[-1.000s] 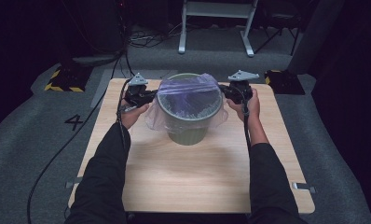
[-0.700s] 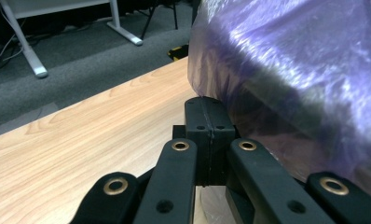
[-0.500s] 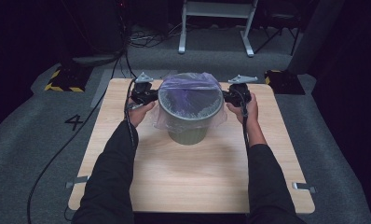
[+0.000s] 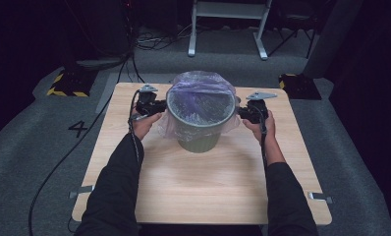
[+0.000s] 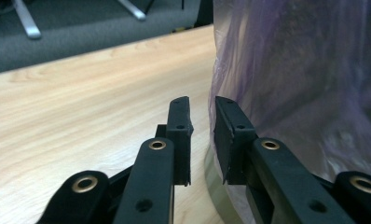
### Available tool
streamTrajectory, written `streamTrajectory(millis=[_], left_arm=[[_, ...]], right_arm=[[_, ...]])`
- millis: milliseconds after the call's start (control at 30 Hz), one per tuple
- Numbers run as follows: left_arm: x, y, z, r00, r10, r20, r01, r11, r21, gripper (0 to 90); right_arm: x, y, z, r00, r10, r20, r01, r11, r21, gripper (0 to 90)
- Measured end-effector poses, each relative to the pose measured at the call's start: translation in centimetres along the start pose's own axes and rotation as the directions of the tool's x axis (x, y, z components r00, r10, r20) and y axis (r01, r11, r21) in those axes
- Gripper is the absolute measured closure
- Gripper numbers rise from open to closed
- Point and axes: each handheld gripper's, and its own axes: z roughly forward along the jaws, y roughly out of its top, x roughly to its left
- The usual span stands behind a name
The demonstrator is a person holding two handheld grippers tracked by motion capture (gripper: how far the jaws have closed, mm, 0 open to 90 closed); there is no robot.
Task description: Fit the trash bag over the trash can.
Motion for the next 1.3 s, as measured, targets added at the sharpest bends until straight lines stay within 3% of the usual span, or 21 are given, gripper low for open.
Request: streamTrajectory(millis=[33, 67, 133, 200, 233, 267, 300, 400, 433, 467, 500, 533, 567, 700, 767, 800, 833, 900, 1033, 1100, 1300], left_arm=[[0.0, 0.0, 0.0, 1.0000, 0.000, 0.000, 0.000, 1.0000, 0.000, 70.6], [0.2, 0.0, -0.5, 0.9998, 0.011, -0.017, -0.011, 0.9999, -0.002, 67.9], [0.7, 0.1, -2.1, 0.9996, 0.028, 0.000, -0.028, 0.9990, -0.035, 64.3], [0.8, 0.2, -2.6, 0.9997, 0.025, -0.003, -0.025, 0.9985, -0.048, 54.7], [1.0, 0.4, -3.2, 0.9997, 0.022, 0.010, -0.021, 0.9981, -0.058, 54.7], [1.1, 0.5, -3.6, 0.9993, 0.036, -0.006, -0.037, 0.9975, -0.061, 45.8], [1.0, 0.7, -3.9, 0.9987, 0.046, -0.020, -0.047, 0.9968, -0.065, 43.6], [1.0, 1.2, -5.1, 0.9972, 0.064, -0.040, -0.068, 0.9920, -0.106, 36.8], [0.8, 1.7, -5.8, 0.9959, 0.075, -0.051, -0.081, 0.9881, -0.131, 33.0], [0.8, 1.7, -5.8, 0.9959, 0.075, -0.051, -0.081, 0.9881, -0.131, 33.5], [0.3, 2.3, -6.0, 0.9951, 0.097, -0.019, -0.098, 0.9855, -0.138, 33.8], [0.3, 2.3, -6.0, 0.9951, 0.097, -0.019, -0.098, 0.9855, -0.138, 33.0], [-0.2, 2.8, -5.9, 0.9929, 0.118, 0.017, -0.114, 0.9837, -0.139, 31.0], [-1.0, 3.6, -5.3, 0.9915, 0.127, 0.029, -0.122, 0.9842, -0.129, 30.8], [-1.3, 4.0, -4.8, 0.9931, 0.115, 0.021, -0.112, 0.9850, -0.132, 39.9], [-1.3, 4.3, -4.6, 0.9940, 0.105, 0.028, -0.101, 0.9869, -0.126, 39.9], [-1.5, 4.6, -4.3, 0.9934, 0.111, 0.029, -0.106, 0.9864, -0.125, 54.1], [-1.5, 4.8, -4.1, 0.9922, 0.119, 0.038, -0.113, 0.9850, -0.131, 60.0], [-1.7, 5.0, -3.3, 0.9895, 0.142, 0.028, -0.139, 0.9853, -0.100, 76.4], [-1.8, 4.9, -2.8, 0.9883, 0.147, 0.042, -0.142, 0.9850, -0.098, 85.5], [-1.9, 5.0, -1.8, 0.9906, 0.127, 0.049, -0.123, 0.9882, -0.092, 89.8]], right_arm=[[0.0, 0.0, 0.0, 1.0000, 0.000, 0.000, 0.000, 1.0000, 0.000, 87.5], [-0.5, 0.1, -1.0, 0.9999, 0.015, 0.002, -0.015, 0.9991, -0.041, 83.0], [-0.9, 0.3, -1.9, 0.9996, 0.027, -0.001, -0.027, 0.9962, -0.083, 76.5], [-1.1, 0.5, -2.4, 0.9995, 0.031, 0.010, -0.030, 0.9946, -0.099, 71.4], [-1.2, 0.7, -2.8, 0.9990, 0.040, 0.017, -0.038, 0.9929, -0.112, 68.2], [-1.5, 1.1, -3.9, 0.9994, 0.035, 0.009, -0.033, 0.9886, -0.147, 58.8], [-1.6, 1.4, -4.2, 0.9993, 0.031, 0.022, -0.027, 0.9876, -0.155, 55.2], [-1.6, 2.0, -5.2, 0.9999, 0.009, -0.011, -0.011, 0.9834, -0.181, 50.9], [-1.3, 2.7, -6.1, 0.9997, -0.025, -0.005, 0.024, 0.9792, -0.201, 45.6], [-1.2, 3.0, -6.3, 0.9993, -0.033, -0.018, 0.028, 0.9774, -0.209, 44.6], [-1.0, 3.4, -6.5, 0.9985, -0.039, -0.038, 0.030, 0.9758, -0.217, 43.5], [-1.0, 3.4, -6.5, 0.9985, -0.039, -0.038, 0.030, 0.9758, -0.217, 43.5], [-0.3, 4.2, -6.7, 0.9966, -0.067, -0.049, 0.054, 0.9723, -0.228, 41.5], [0.6, 5.2, -6.5, 0.9917, -0.098, -0.083, 0.076, 0.9683, -0.238, 40.4], [1.1, 5.7, -6.1, 0.9893, -0.106, -0.101, 0.079, 0.9674, -0.241, 39.2], [1.3, 5.9, -5.9, 0.9886, -0.104, -0.108, 0.075, 0.9665, -0.245, 39.2], [1.6, 6.4, -5.3, 0.9873, -0.097, -0.125, 0.064, 0.9664, -0.249, 39.7], [1.9, 6.7, -4.7, 0.9882, -0.102, -0.115, 0.074, 0.9712, -0.227, 40.8], [1.9, 7.1, -3.4, 0.9950, -0.093, -0.038, 0.086, 0.9834, -0.160, 60.9], [1.8, 7.1, -3.1, 0.9951, -0.092, -0.036, 0.086, 0.9862, -0.142, 70.4], [1.7, 7.1, -2.6, 0.9970, -0.069, -0.033, 0.064, 0.9894, -0.130, 77.6]])
